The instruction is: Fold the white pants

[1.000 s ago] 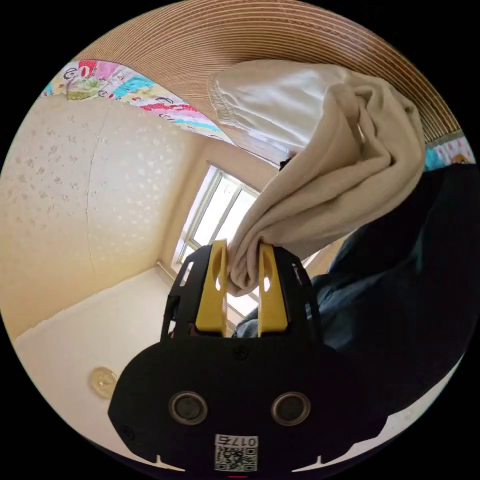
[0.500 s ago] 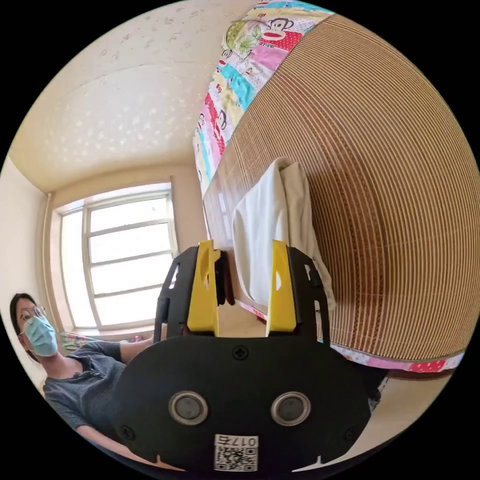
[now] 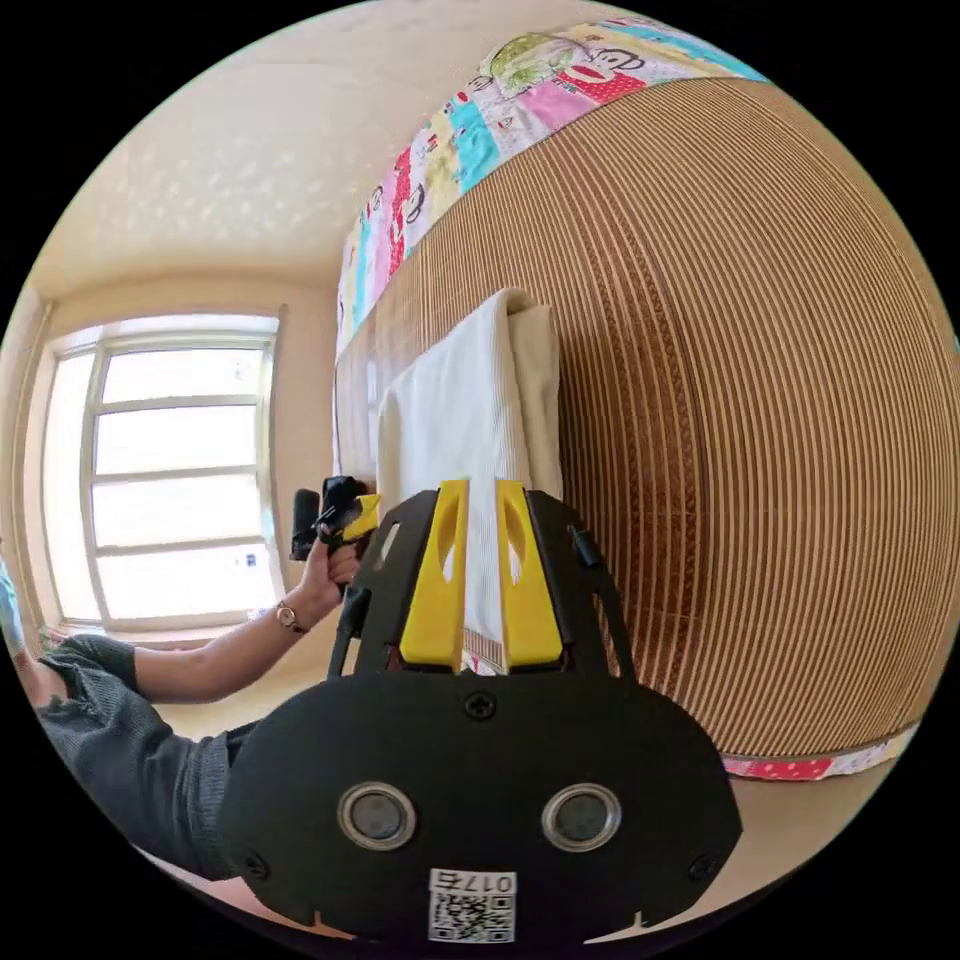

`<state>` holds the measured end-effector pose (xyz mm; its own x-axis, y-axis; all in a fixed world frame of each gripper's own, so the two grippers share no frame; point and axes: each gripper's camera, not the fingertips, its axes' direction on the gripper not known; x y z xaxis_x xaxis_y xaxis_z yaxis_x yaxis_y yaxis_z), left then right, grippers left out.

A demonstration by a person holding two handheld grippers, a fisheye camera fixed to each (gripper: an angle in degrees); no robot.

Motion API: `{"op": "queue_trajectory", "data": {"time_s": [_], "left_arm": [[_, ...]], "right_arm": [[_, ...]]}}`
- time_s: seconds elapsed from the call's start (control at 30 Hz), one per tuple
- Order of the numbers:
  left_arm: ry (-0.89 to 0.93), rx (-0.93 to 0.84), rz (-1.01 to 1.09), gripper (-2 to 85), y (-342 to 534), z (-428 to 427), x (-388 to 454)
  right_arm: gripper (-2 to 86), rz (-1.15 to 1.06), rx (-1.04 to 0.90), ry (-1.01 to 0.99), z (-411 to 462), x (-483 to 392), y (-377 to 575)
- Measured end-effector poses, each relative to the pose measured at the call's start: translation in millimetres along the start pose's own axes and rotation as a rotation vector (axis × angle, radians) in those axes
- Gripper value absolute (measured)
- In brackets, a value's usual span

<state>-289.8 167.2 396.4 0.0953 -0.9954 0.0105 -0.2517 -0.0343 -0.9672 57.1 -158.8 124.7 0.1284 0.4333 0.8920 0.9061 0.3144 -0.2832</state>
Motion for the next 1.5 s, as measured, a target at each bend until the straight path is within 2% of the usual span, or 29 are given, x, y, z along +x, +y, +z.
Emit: {"op": "queue_trajectory", "data": {"time_s": [0.03, 0.07, 0.17, 0.27, 0.4, 0.47, 0.63, 0.7, 0.77, 0.83, 0.93, 1.0, 1.23, 1.5], "left_arm": [[0.017, 0.013, -0.009, 14.0, 0.7, -3.2, -8.9], [0.049, 0.029, -0.029, 15.7, 1.0, -6.4, -27.2], [0.163, 0.008, -0.054, 18.2, -5.4, 2.2, -71.5], [0.136, -0.102, -0.014, 20.1, -15.0, 25.4, -95.6], [0.108, -0.247, 0.111, 19.3, -18.4, 54.7, -109.0], [0.102, -0.321, 0.139, 18.5, -16.5, 69.8, -112.6], [0.113, -0.396, 0.041, 16.5, 6.7, 80.7, -142.6], [0.176, -0.432, -0.023, 15.2, 35.9, 81.8, -167.3], [0.246, -0.470, -0.049, 14.2, 64.6, 84.5, -183.9], [0.334, -0.499, -0.083, 13.7, 95.7, 90.3, -196.5], [0.494, -0.448, -0.124, 13.4, 140.5, 97.9, -199.5], [0.575, -0.411, -0.145, 13.4, 159.1, 109.6, -186.3], [0.580, -0.425, 0.017, 13.4, 138.2, 168.0, -76.0], [0.607, -0.398, 0.424, 13.5, 71.7, 300.5, 161.3]], "right_arm": [[18.5, 0.059, -0.032, -0.044, 1.4, 17.6, -2.2], [25.9, 0.098, -0.098, -0.071, 9.6, 33.5, -6.4], [30.6, 0.102, -0.221, -0.135, 32.5, 55.1, -16.8], [29.4, 0.079, -0.320, -0.126, 55.6, 59.5, -25.8], [24.5, 0.108, -0.306, -0.062, 48.8, 67.2, -28.3], [21.1, 0.134, -0.288, -0.361, 54.6, 76.2, -17.0], [19.0, 0.190, -0.241, -0.319, 44.8, 73.0, 26.9], [17.6, 0.230, -0.301, -0.369, 44.7, 80.2, 47.6], [15.6, 0.319, -0.392, -0.509, 42.1, 97.4, 81.2], [14.6, 0.388, -0.416, -0.636, 33.6, 108.2, 108.7], [13.8, 0.431, -0.364, -0.786, 0.4, 109.5, 145.4], [13.6, 0.432, -0.336, -0.832, -27.2, 105.2, 155.5], [13.2, 0.263, -0.235, -0.847, -181.7, 65.5, 120.7], [13.3, -0.153, -0.136, -0.641, -422.9, -23.4, 44.1]]}}
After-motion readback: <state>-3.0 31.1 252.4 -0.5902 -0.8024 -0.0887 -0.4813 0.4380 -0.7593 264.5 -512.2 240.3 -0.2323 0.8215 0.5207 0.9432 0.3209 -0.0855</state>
